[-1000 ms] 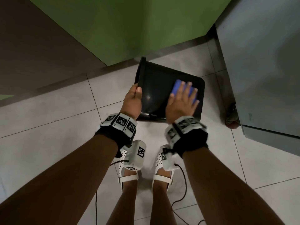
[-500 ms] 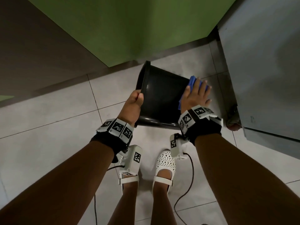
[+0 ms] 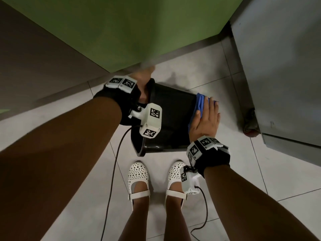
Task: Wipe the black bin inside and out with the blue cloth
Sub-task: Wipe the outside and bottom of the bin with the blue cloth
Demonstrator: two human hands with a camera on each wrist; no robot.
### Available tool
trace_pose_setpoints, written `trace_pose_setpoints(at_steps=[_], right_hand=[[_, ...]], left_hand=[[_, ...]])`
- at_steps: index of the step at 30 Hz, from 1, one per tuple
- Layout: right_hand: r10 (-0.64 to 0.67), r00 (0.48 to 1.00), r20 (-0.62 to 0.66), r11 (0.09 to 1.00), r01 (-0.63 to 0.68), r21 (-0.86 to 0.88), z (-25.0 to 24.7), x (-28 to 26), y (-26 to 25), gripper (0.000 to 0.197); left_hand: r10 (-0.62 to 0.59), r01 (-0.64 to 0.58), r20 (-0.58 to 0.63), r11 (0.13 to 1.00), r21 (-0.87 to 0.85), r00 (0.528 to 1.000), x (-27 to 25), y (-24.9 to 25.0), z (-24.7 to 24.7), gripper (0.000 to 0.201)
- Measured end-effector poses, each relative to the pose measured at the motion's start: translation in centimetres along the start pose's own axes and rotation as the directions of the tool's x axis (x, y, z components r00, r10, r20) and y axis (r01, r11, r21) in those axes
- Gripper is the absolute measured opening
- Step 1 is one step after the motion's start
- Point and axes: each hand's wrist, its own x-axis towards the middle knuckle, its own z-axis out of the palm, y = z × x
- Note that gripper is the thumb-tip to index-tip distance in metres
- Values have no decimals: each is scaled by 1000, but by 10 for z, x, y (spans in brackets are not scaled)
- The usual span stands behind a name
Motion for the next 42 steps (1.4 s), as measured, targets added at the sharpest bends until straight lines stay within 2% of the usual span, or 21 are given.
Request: trace_pose_setpoints(at_steps=[3,7,9,13,15,17,21,24,27,28,30,32,35,38,40,42], right_hand=[[29,1000,-2,998,-29,48,-2,-4,5,62],[152,988,10,974,-151,168,-6,-6,1,61],[161,986,-36,972,-152,178,-8,-5,-7,58],[75,992,-100,989,-60,139,-13,3,-24,55],[-70,993,-94,995,76,57,-14,6,-38,56],[-224,972,-78,975,223,-16,-13,7,-54,61],[-370,929,-8,926,368,-89,-14,0,-72,63],[-447,894,35,884,447,-137,-17,-5,-86,53],[-418,899,129,886,435,-162,-18,3,-104,53],[-392,905,167,894,417,-162,-19,6,-108,56],[-354,893,278,897,408,-168,-17,13,-112,66],[-351,877,328,894,418,-163,-14,13,-114,71],[-392,856,336,881,455,-133,-16,-1,-113,68],[-418,812,406,866,492,-92,-18,-26,-103,65],[-423,814,398,871,487,-69,-21,-34,-100,60],[-434,796,422,843,524,-120,-21,-29,-100,55]], left_hand=[[-4,3,9,994,114,1000,-15,3,15,26],[29,-33,52,997,66,998,-30,0,24,25],[56,-58,46,997,42,997,-36,-2,22,30],[137,-133,39,988,-80,990,-50,-15,16,35],[178,-174,27,978,-116,984,-53,-25,15,40],[207,-203,14,970,-131,978,-54,-35,14,43],[277,-277,-13,961,-2,961,-53,-48,11,53],[351,-356,59,928,109,934,-52,-57,5,62],[411,-443,181,873,202,893,-57,-63,2,55],[414,-450,189,865,222,890,-58,-65,1,57],[403,-431,164,876,217,901,-56,-68,-3,63],[384,-402,142,905,136,912,-56,-67,-7,53],[337,-343,91,937,66,937,-57,-63,-8,42],[349,-347,-13,934,87,937,-57,-60,-5,44],[347,-344,-20,935,80,938,-54,-63,-2,48],[341,-339,-34,939,63,939,-51,-70,-2,50]])
